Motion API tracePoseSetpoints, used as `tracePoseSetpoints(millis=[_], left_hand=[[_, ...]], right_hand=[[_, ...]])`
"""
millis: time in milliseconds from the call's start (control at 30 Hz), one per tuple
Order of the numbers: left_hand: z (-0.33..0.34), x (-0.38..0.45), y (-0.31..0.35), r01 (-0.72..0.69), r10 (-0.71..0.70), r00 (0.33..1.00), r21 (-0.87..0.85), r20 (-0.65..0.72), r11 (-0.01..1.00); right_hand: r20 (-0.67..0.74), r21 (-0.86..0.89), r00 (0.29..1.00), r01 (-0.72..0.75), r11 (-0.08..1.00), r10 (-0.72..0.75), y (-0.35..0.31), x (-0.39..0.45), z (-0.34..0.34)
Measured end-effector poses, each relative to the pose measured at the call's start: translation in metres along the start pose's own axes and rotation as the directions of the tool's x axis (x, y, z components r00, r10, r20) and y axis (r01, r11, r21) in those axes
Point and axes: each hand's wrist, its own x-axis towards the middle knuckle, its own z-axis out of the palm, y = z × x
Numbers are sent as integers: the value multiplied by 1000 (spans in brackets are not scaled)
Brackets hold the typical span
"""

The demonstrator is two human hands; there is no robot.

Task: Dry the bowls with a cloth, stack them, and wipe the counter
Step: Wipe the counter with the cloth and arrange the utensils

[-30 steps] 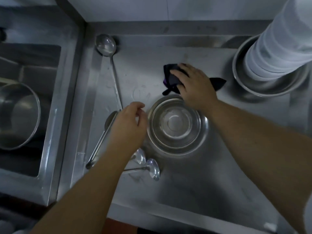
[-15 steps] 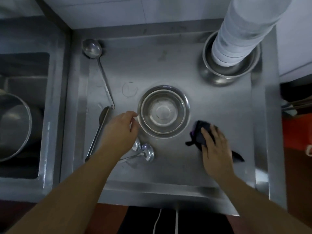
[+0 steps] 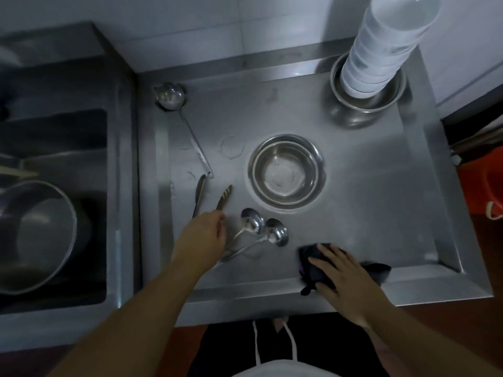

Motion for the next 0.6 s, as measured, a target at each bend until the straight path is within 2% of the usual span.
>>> tracePoseSetpoints(millis=[133, 267, 367, 467, 600], left_hand=[[8, -18, -23, -7, 2, 994, 49, 113, 999], [21, -34, -39, -30, 17, 984, 68, 176, 997], [33, -42, -43, -55, 34, 977, 96, 210, 994], [43, -44, -45, -48, 15, 976, 148, 216, 988], [55, -44, -49, -82, 36, 979, 224, 202, 971]], right_hand=[[-158, -69, 985, -86, 994, 75, -38, 6, -19], [-233, 56, 970, -64, 996, 75, -90, 18, -27], [-154, 128, 984, -66, 990, 86, -124, 30, -27], [-25, 238, 986, -154, 959, 165, -144, 42, -21], [23, 335, 970, -236, 912, 243, -152, 53, -13]])
